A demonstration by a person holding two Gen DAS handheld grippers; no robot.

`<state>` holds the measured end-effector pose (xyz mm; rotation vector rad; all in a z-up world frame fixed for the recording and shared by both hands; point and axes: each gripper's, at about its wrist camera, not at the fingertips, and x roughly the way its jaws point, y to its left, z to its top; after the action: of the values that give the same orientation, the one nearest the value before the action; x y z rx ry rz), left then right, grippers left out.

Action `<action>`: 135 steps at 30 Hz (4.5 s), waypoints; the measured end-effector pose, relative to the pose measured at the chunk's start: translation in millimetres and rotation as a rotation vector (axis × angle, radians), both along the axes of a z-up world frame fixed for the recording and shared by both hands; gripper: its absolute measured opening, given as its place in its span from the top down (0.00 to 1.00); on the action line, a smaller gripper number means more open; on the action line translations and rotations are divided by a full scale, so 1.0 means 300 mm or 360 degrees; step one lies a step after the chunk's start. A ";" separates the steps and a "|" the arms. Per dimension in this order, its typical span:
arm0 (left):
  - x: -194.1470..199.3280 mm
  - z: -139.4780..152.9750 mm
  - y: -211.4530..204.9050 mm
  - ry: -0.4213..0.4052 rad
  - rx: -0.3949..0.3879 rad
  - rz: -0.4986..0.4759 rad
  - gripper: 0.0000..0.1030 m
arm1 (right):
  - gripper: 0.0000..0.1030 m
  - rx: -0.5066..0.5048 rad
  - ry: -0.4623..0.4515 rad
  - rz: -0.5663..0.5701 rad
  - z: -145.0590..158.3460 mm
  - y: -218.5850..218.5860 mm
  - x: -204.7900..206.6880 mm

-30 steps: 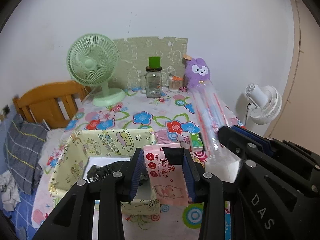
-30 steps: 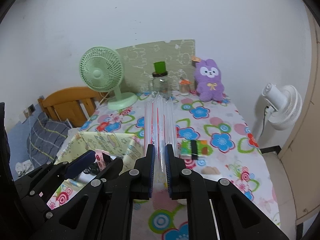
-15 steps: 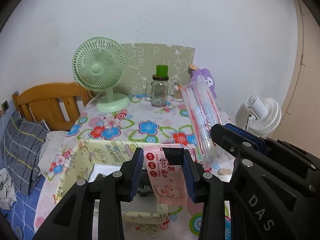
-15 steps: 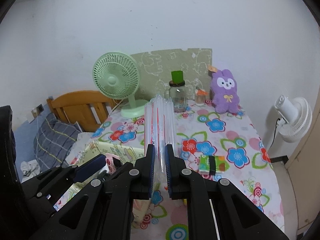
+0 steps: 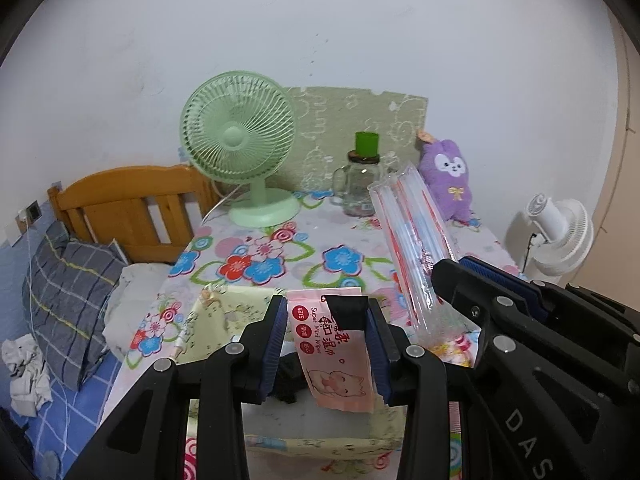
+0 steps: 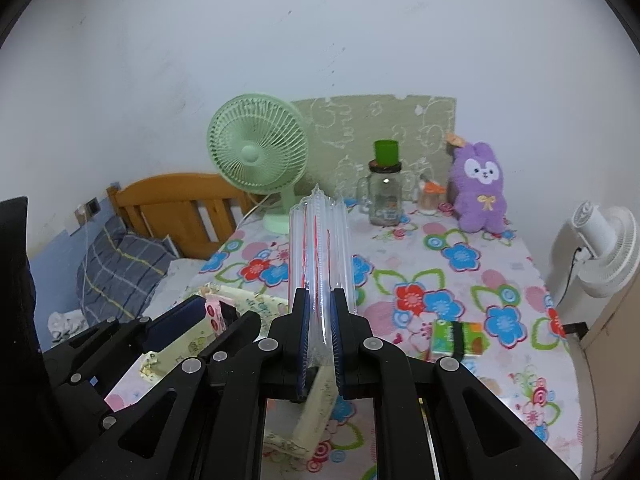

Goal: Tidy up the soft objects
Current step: 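Carry the pink pack and clear bag with both tools over the fabric box, then lower both items into the box and open both tools, then withdraw both tools from the box back toward the table items, then reach the right tool to the white folded cloth and grasp it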

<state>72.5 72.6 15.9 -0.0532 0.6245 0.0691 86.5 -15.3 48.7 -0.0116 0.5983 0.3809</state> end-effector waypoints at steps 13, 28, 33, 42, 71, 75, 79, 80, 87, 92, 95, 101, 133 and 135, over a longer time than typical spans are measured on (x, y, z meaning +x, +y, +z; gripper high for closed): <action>0.015 -0.134 0.123 0.0177 0.0031 0.0105 0.60 | 0.87 -0.0014 0.0186 0.0149 -0.142 0.145 0.035; -0.004 -0.247 0.189 0.0314 -0.0025 0.0197 0.20 | 0.73 -0.0079 0.0326 0.0298 -0.269 0.245 0.057; -0.014 -0.236 0.166 0.0272 -0.0026 0.0157 0.09 | 0.35 -0.0102 0.0316 0.0224 -0.284 0.219 0.063; -0.029 -0.208 0.107 0.0198 -0.0036 0.0056 0.07 | 0.24 -0.0104 0.0263 0.0153 -0.255 0.158 0.043; -0.086 -0.100 -0.115 0.0025 0.0016 -0.0061 0.07 | 0.11 -0.0068 0.0081 -0.0100 -0.145 -0.089 -0.054; -0.095 -0.096 -0.147 0.0003 0.0029 -0.0074 0.07 | 0.09 -0.0062 0.0057 -0.0126 -0.139 -0.123 -0.069; -0.104 -0.092 -0.177 -0.0022 0.0040 -0.0081 0.07 | 0.06 -0.0050 0.0038 -0.0157 -0.135 -0.160 -0.083; -0.104 -0.092 -0.189 -0.0023 0.0043 -0.0089 0.07 | 0.06 -0.0046 0.0033 -0.0166 -0.134 -0.173 -0.087; -0.113 -0.099 -0.261 -0.0030 0.0053 -0.0137 0.07 | 0.03 -0.0045 0.0015 -0.0237 -0.138 -0.241 -0.108; -0.113 -0.117 -0.307 -0.0015 0.0045 -0.0167 0.07 | 0.02 -0.0057 0.0009 -0.0286 -0.154 -0.292 -0.121; -0.112 -0.132 -0.328 0.0001 0.0031 -0.0185 0.07 | 0.02 -0.0059 0.0014 -0.0312 -0.167 -0.321 -0.127; -0.118 -0.152 -0.367 -0.0006 0.0030 -0.0211 0.00 | 0.00 -0.0067 -0.0003 -0.0364 -0.189 -0.362 -0.140; 0.035 -0.346 -0.525 0.0256 0.0026 -0.0331 0.00 | 0.00 -0.0023 0.0159 -0.0393 -0.385 -0.531 -0.014; 0.042 -0.361 -0.523 0.0279 0.0034 -0.0328 0.00 | 0.00 -0.0027 0.0179 -0.0382 -0.404 -0.527 -0.001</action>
<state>85.0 -84.3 -92.5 0.0384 0.8013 -0.1203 86.2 -173.5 -72.5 0.0653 0.7059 0.1441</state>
